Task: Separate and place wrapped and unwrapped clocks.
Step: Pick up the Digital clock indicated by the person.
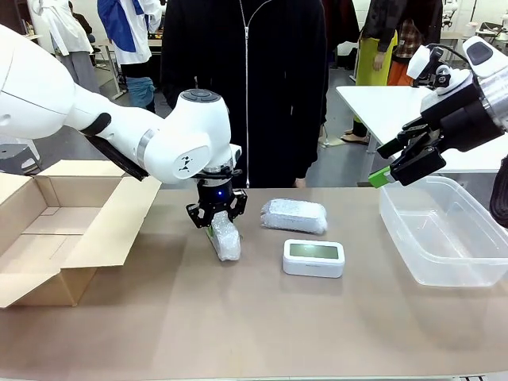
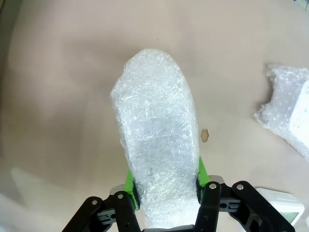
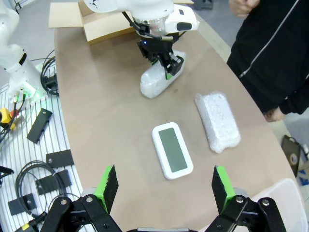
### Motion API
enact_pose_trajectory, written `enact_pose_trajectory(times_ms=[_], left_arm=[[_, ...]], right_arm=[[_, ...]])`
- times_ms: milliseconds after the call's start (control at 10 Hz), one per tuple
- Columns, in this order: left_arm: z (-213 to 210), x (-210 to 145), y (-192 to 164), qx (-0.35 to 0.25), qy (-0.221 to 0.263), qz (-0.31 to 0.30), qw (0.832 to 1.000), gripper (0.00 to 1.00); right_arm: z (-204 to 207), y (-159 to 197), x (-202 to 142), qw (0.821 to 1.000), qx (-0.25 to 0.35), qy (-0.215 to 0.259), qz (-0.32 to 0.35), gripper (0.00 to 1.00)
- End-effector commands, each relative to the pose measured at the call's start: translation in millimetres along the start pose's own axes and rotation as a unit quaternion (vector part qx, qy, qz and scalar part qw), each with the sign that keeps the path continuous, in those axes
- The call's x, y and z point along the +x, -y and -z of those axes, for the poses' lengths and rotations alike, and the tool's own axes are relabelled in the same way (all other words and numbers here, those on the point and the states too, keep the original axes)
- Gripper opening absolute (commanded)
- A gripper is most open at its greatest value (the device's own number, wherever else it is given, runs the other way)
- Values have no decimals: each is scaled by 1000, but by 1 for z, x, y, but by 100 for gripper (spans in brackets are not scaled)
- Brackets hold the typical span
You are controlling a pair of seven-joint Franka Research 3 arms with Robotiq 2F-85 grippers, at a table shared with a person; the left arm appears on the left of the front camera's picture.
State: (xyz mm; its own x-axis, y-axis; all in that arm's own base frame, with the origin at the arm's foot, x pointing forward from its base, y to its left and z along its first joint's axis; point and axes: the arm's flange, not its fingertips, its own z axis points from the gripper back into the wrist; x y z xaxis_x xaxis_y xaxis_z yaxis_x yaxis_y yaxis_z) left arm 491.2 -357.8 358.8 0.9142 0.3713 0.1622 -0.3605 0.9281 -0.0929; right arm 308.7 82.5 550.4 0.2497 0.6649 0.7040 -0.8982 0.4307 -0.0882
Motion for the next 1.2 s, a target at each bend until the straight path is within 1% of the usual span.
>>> enact_pose_trajectory(times_ms=[0, 100, 200, 300, 400, 500, 700, 800, 900, 1000, 1100], left_arm=[[-38, -9, -16, -3, 39, 18, 999, 5], [-71, -16, -28, -8, 41, 45, 998, 5], [-106, -27, -39, -26, 47, 68, 996, 5], [-176, -49, -62, -62, 46, 141, 987, 5], [-176, -49, -62, -62, 46, 141, 987, 5], [-206, -57, -72, -90, 42, 174, 980, 5], [-244, -69, -80, -111, 53, 203, 972, 5], [-244, -70, -78, -98, 44, 202, 973, 5], [-223, -59, -69, -93, 0, 211, 973, 5], [-259, -79, -73, -106, 58, 202, 972, 5], [-259, -79, -73, -106, 58, 202, 972, 5]], right_arm=[[2, 1, -2, 1000, 11, 9, -3, 100], [2, 1, -2, 1000, 11, 9, -3, 100], [2, 1, -2, 1000, 11, 9, -3, 100], [2, 1, -2, 1000, 11, 9, -3, 100], [2, 1, -2, 1000, 11, 9, -3, 100], [2, 1, -2, 1000, 11, 9, -3, 100], [2, 1, -2, 1000, 11, 9, -3, 100], [2, 1, -2, 1000, 11, 9, -3, 100], [2, 1, -2, 1000, 11, 9, -3, 100], [2, 1, -2, 1000, 11, 9, -3, 100], [2, 1, -2, 1000, 11, 9, -3, 100]])
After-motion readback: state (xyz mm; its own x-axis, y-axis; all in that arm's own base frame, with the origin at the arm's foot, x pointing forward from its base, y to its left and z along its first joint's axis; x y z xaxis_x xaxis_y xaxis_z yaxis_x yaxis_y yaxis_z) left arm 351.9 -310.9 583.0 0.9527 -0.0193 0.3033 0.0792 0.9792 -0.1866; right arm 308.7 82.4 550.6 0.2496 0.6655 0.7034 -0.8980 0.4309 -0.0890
